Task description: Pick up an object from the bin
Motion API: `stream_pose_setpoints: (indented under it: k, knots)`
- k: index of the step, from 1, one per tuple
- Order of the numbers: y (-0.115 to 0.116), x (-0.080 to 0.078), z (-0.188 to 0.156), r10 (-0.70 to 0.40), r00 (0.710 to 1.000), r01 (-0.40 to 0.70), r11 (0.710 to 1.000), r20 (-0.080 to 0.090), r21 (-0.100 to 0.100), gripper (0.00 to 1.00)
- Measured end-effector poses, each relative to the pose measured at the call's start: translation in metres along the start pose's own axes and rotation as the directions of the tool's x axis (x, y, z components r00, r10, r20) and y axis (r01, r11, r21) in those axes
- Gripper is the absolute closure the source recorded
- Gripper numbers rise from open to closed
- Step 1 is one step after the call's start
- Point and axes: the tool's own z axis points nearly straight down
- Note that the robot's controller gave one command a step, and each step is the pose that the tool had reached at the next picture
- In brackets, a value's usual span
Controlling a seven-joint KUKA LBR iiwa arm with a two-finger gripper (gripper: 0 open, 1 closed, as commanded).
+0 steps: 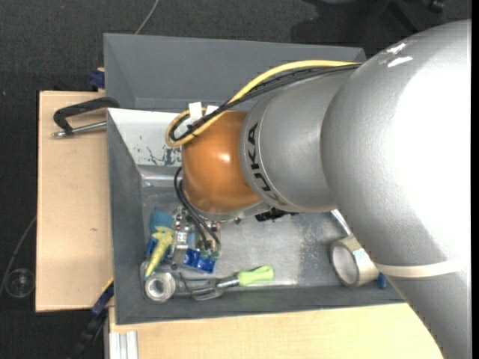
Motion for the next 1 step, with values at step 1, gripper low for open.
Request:
stream_pose_setpoints:
  k: [1]
  knots:
    - [0.0007, -0.0005, -0.0152, 0.000, 1.000, 0.000, 1.000, 0.000, 0.000, 1.00]
